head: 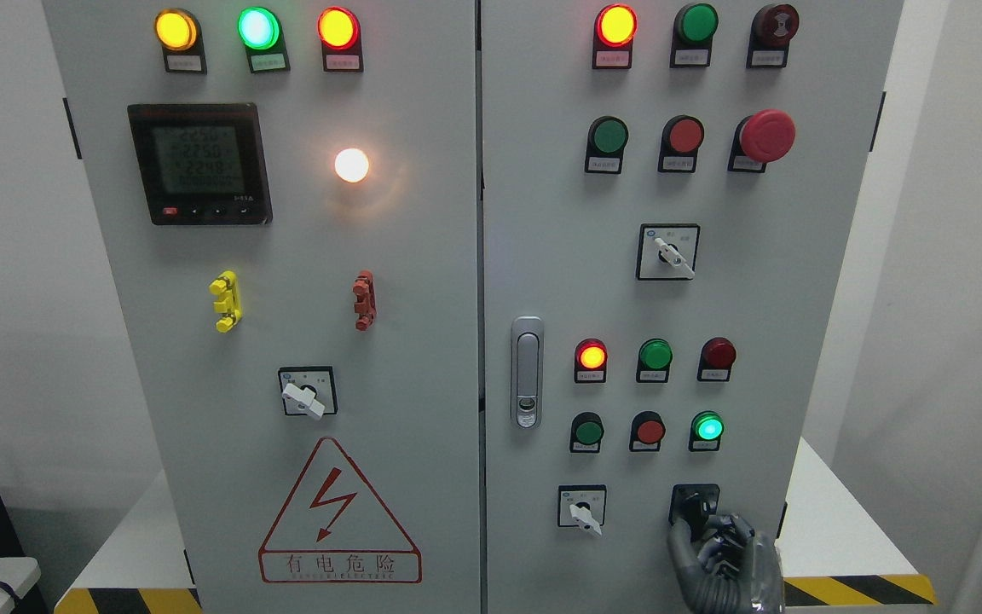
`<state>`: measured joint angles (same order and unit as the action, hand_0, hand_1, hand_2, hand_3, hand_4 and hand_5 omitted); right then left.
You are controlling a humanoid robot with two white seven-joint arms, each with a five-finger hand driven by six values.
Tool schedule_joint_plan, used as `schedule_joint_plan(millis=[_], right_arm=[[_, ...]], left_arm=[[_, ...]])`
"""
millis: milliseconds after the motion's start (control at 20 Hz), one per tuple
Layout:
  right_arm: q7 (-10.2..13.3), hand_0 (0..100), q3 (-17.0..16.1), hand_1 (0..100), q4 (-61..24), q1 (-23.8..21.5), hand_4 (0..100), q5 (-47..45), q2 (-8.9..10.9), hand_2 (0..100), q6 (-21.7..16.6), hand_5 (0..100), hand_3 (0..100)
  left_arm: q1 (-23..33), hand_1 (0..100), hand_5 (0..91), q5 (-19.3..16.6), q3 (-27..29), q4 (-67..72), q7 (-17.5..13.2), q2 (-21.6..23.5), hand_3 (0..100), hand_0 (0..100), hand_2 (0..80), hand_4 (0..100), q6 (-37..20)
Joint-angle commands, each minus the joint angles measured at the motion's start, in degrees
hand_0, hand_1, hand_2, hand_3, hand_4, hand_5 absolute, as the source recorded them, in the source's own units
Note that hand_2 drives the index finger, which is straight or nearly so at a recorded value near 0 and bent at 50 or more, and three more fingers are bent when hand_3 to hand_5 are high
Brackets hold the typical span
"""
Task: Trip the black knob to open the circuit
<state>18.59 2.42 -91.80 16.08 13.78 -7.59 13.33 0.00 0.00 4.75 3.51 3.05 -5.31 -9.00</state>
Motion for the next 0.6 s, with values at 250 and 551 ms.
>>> schedule_joint_plan(millis=[250,551], right_arm=[[0.0,56,-0.4,80,0.0,-0.1,92,0.9,0.12,58,-2.7,96,91],[0.0,56,-0.7,80,0.0,-0.1,92,1.6,0.21,58,-2.9,96,91]], left_arm=[[-0.4,39,0.0,-1.9,0.0,0.0,0.0,0.0,0,12,0.0,0,0.0],[-0.4,39,0.0,-1.8,0.0,0.0,0.0,0.0,0,12,0.0,0,0.0]])
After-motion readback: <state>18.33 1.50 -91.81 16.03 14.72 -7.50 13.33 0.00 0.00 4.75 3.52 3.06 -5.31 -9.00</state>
